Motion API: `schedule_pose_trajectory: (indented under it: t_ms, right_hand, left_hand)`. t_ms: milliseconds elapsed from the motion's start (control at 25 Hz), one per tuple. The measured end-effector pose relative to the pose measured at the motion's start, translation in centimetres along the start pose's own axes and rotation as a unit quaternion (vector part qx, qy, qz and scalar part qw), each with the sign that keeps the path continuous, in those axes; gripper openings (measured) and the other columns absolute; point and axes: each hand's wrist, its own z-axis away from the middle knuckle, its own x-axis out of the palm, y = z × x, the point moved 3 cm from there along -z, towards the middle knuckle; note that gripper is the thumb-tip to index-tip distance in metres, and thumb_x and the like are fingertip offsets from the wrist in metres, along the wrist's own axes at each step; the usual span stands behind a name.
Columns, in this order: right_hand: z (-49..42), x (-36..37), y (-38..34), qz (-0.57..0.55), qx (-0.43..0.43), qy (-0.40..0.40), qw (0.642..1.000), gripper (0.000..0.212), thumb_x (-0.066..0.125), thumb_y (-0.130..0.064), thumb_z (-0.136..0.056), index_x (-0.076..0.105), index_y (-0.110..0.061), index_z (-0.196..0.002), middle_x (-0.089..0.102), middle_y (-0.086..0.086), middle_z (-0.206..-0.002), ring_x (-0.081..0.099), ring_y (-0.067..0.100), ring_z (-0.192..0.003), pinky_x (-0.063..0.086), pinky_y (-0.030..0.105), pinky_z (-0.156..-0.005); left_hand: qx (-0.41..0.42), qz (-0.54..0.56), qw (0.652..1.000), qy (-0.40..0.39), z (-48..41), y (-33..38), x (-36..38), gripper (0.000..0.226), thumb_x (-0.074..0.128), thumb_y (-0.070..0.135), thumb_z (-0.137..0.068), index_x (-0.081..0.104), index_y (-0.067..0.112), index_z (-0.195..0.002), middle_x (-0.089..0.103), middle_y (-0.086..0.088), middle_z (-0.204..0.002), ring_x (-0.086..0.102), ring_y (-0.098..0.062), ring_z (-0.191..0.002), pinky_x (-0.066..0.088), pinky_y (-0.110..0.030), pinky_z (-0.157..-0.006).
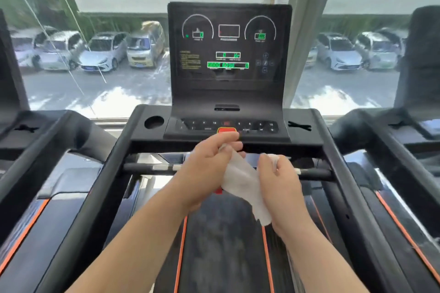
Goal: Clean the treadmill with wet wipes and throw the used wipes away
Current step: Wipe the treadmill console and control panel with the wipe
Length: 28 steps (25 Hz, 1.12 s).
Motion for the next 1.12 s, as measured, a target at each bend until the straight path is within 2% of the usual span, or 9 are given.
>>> schedule_pose_trajectory:
  t_ms: [120,280,360,480,600,720,800,960,1120]
  right_hand:
    - [-6.1,1.4,-2.4,-0.003,-0.039,-0.011,0.999,0.03,0.054,-0.03,-0.1,0.047,-0.005,-0.084,0.045,-0.004,-0.072,0.044,0.012,-0.066,0.043,0.033,-0.062]
    - [-12.3,5.5,-4.4,-0.067,-0.013,-0.076,0.995,0.025,0.053,-0.026,-0.104,0.052,-0.012,-0.083,0.052,-0.004,-0.067,0.05,0.011,-0.06,0.047,0.022,-0.053]
    - [-16.1,7.6,-5.0,-0.086,0.004,-0.09,0.992,0.026,0.053,-0.029,-0.104,0.051,-0.015,-0.082,0.052,-0.003,-0.066,0.052,0.015,-0.062,0.049,0.028,-0.056]
    - [-21.9,9.9,-5.8,-0.082,0.006,-0.065,0.995,0.028,0.055,-0.035,-0.1,0.051,-0.019,-0.077,0.05,0.013,-0.074,0.051,0.023,-0.071,0.048,0.046,-0.065]
    - [-26.7,11.3,-8.1,-0.045,-0.019,-0.007,0.999,0.034,0.053,-0.027,-0.099,0.041,-0.021,-0.068,0.041,-0.005,-0.066,0.041,0.012,-0.063,0.039,0.035,-0.061]
    - [-30.2,11.8,-10.0,-0.004,-0.045,0.036,0.998,0.041,0.051,-0.026,-0.099,0.034,-0.025,-0.062,0.036,-0.012,-0.062,0.034,0.007,-0.056,0.034,0.027,-0.055]
    - [-32.3,11.6,-10.6,-0.011,-0.04,0.074,0.996,0.04,0.052,-0.027,-0.099,0.038,-0.025,-0.061,0.038,-0.013,-0.061,0.037,0.008,-0.058,0.036,0.027,-0.057]
    - [-34.8,11.6,-10.6,-0.038,-0.023,0.069,0.997,0.038,0.051,-0.024,-0.096,0.04,-0.024,-0.06,0.039,-0.008,-0.064,0.038,0.014,-0.064,0.036,0.032,-0.058]
    - [-37.0,11.2,-10.7,-0.048,0.011,0.049,0.998,0.035,0.053,-0.027,-0.099,0.044,-0.022,-0.066,0.042,-0.011,-0.063,0.045,0.011,-0.062,0.041,0.03,-0.057]
  left_hand:
    - [-0.055,0.054,0.994,0.072,-5.1,0.4,-1.7,0.021,0.059,0.032,-0.103,0.073,0.018,-0.107,0.076,-0.008,-0.104,0.072,-0.025,-0.091,0.057,-0.046,-0.087]
    - [-0.199,0.236,0.949,-0.061,-10.1,-2.4,-2.6,0.057,0.061,0.053,-0.095,0.07,0.005,-0.124,0.064,-0.026,-0.131,0.059,-0.037,-0.115,0.04,-0.05,-0.098]
    - [-0.195,0.266,0.938,-0.104,-13.2,-3.4,-3.4,0.052,0.065,0.052,-0.094,0.073,0.009,-0.122,0.066,-0.018,-0.125,0.056,-0.031,-0.111,0.042,-0.041,-0.093]
    - [-0.184,0.295,0.93,-0.123,-18.7,-3.4,-4.9,0.045,0.089,0.038,-0.074,0.076,0.011,-0.108,0.066,-0.007,-0.095,0.059,-0.018,-0.077,0.047,-0.029,-0.065]
    - [-0.149,0.355,0.913,-0.137,-24.2,-1.2,-7.9,0.038,0.082,0.024,-0.082,0.075,0.008,-0.116,0.066,-0.01,-0.102,0.061,-0.016,-0.079,0.048,-0.024,-0.057]
    - [-0.113,0.311,0.933,-0.144,-29.3,0.6,-10.9,0.041,0.065,0.014,-0.094,0.061,-0.009,-0.128,0.064,-0.025,-0.125,0.062,-0.035,-0.106,0.057,-0.042,-0.092]
    - [-0.091,0.281,0.95,-0.102,-32.2,1.2,-12.3,0.031,0.071,0.01,-0.09,0.062,-0.007,-0.114,0.064,-0.028,-0.127,0.06,-0.04,-0.117,0.046,-0.052,-0.11]
    - [-0.071,0.229,0.969,-0.05,-34.9,2.2,-13.8,0.027,0.068,0.019,-0.091,0.068,0.005,-0.114,0.072,-0.016,-0.118,0.07,-0.027,-0.103,0.059,-0.038,-0.083]
    - [-0.061,0.163,0.985,-0.001,-35.7,3.0,-13.7,0.031,0.07,0.026,-0.091,0.074,0.01,-0.117,0.075,-0.008,-0.109,0.07,-0.016,-0.095,0.052,-0.031,-0.077]
